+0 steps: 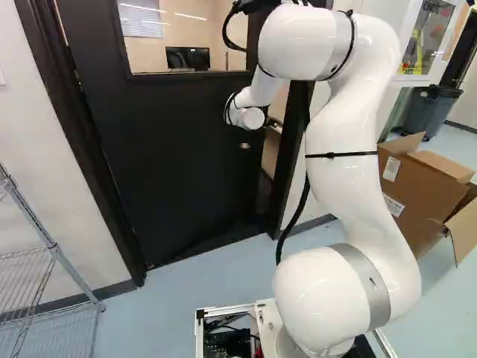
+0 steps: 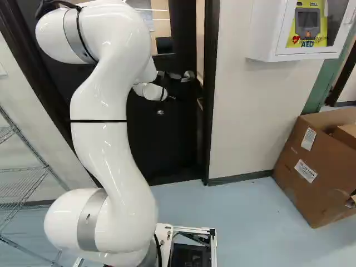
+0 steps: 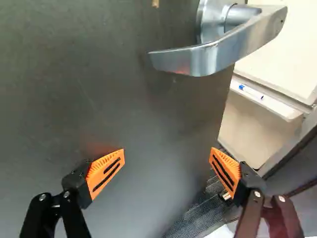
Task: Open the door and move inside
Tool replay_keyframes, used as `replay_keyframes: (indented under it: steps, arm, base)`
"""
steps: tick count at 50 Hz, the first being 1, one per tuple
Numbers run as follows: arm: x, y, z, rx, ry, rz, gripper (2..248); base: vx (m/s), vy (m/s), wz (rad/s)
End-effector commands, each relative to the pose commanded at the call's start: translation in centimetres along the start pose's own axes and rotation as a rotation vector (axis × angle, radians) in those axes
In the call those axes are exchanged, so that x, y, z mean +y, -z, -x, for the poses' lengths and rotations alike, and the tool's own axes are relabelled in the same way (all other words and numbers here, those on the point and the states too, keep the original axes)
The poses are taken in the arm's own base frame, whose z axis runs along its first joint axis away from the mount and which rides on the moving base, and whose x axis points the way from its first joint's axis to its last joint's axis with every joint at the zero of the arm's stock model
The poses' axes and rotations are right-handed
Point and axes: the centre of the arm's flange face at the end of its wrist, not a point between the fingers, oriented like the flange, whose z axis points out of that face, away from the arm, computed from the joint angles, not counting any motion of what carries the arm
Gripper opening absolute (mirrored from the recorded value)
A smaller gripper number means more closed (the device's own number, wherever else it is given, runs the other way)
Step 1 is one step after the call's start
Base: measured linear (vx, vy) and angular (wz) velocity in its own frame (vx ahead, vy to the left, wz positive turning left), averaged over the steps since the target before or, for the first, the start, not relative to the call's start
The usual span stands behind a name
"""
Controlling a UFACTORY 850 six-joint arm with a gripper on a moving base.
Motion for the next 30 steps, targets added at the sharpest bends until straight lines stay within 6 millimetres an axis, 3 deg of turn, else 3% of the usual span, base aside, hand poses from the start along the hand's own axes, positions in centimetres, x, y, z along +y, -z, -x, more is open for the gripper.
replay_keyframes:
  steps: [30]
  arm:
    - [-6.0,-2.6,1.1,-0.049,0.264,-0.190,247]
  base:
    - [0.000,0.000,0.000]
